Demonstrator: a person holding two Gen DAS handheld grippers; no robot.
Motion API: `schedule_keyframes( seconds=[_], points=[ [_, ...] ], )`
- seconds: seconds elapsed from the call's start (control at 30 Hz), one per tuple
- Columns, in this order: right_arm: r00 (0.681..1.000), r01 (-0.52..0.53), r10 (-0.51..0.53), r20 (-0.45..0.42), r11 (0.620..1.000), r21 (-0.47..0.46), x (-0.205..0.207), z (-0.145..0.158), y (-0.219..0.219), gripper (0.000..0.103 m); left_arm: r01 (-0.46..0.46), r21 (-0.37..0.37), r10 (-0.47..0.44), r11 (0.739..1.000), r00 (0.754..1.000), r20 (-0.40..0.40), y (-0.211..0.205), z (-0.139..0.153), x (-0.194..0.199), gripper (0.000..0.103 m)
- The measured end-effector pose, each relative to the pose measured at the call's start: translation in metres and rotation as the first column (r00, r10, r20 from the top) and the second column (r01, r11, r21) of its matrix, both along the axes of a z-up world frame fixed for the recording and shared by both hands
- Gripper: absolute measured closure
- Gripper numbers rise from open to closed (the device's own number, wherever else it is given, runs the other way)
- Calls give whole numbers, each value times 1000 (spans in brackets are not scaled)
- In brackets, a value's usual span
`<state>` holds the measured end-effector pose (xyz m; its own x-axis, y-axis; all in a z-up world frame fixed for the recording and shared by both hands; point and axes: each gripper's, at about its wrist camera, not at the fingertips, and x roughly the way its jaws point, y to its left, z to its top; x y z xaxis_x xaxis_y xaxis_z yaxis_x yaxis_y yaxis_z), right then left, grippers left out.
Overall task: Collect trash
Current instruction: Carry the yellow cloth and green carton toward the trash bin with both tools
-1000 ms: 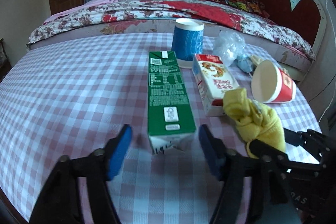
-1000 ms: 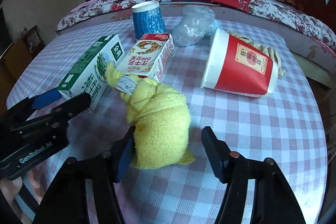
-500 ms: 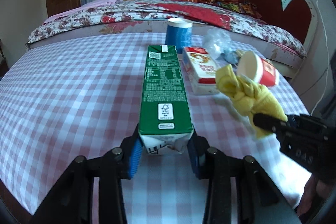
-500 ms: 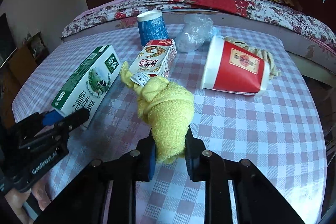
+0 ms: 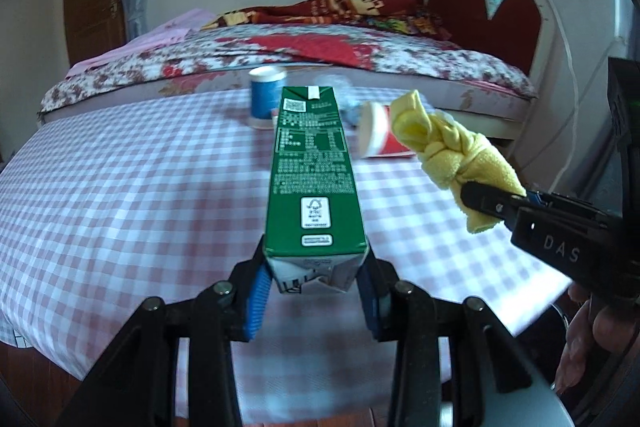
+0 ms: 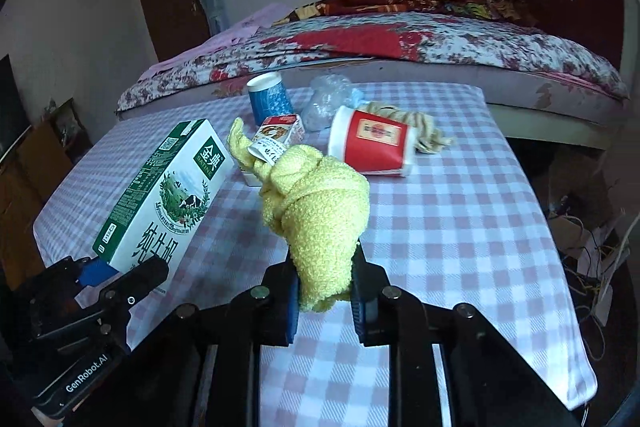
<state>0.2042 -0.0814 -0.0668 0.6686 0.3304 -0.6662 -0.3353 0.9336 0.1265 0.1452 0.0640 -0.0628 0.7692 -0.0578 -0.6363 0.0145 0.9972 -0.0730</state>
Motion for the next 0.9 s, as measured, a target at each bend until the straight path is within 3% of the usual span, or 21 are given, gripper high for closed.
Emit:
schedule_keyframes(
  seconds=[0.4,0.9],
  points=[
    [990,115,-117,75,993,32,-65,35,-65,81,111,1,-111,994,993,48,-47,17,-45,63],
    [962,255,-258,85,966,48,-120,40,-140,81,258,15,-258,966,965,55,-115,18,-73,63]
  ],
)
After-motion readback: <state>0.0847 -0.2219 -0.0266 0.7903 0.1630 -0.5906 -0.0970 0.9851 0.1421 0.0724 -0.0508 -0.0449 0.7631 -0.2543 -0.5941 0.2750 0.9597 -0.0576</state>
